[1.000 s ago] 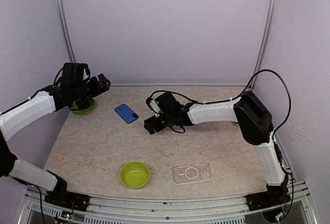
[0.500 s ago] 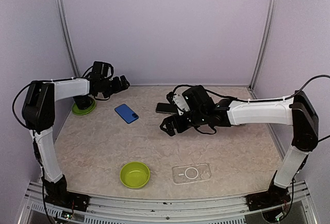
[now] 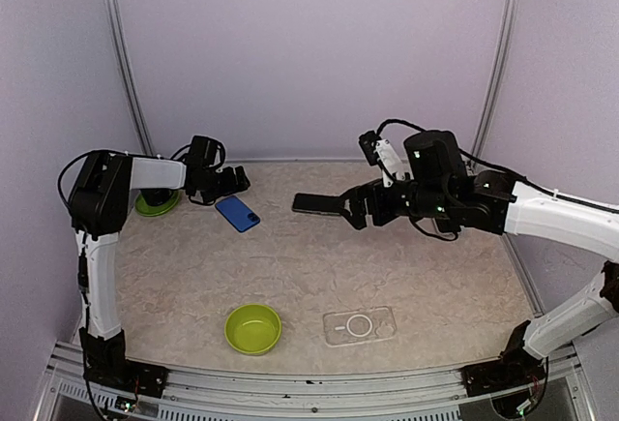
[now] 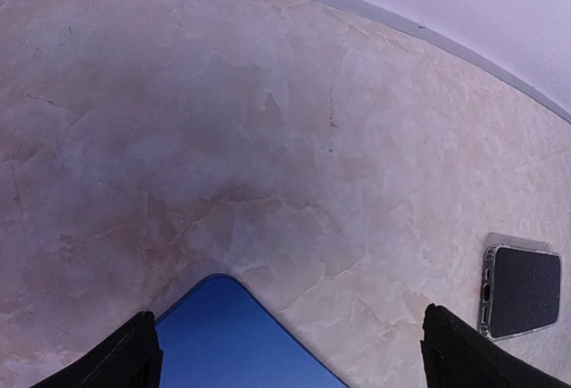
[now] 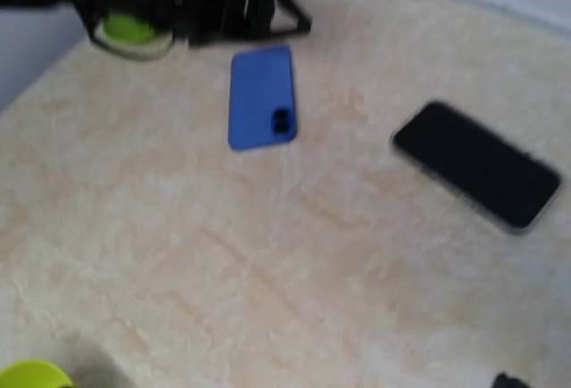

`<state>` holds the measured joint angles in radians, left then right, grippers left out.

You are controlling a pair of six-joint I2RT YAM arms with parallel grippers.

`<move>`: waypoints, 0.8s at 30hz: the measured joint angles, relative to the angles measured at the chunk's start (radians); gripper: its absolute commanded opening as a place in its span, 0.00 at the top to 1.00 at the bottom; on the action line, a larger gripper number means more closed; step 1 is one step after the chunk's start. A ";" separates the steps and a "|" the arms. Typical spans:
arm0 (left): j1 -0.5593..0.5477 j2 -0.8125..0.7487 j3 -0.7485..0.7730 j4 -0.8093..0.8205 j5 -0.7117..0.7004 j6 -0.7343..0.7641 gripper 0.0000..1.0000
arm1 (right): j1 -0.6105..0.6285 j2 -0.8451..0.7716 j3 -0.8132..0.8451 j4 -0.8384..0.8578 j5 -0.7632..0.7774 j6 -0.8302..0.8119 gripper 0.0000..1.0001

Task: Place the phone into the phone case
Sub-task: Move the phone to the center of the board.

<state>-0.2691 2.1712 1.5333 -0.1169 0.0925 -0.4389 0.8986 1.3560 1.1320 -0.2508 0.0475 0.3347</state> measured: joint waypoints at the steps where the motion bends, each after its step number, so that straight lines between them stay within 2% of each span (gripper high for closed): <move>1: 0.000 0.002 -0.003 0.003 -0.001 0.002 0.01 | 0.000 -0.015 0.000 -0.003 0.008 0.000 0.00; 9: -0.007 0.020 -0.023 0.016 -0.024 0.022 0.01 | 0.000 -0.038 -0.038 -0.027 0.025 0.024 0.00; 19: -0.024 0.004 -0.111 0.121 -0.052 0.038 0.01 | 0.000 -0.036 -0.057 -0.036 0.005 0.045 0.00; 24: -0.082 -0.020 -0.147 0.124 -0.077 0.044 0.01 | 0.000 -0.002 -0.057 -0.036 0.000 0.031 0.00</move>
<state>-0.3508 2.1513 1.3861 0.0074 0.0154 -0.3950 0.8986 1.3544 1.0752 -0.2871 0.0479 0.3656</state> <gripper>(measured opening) 0.989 0.996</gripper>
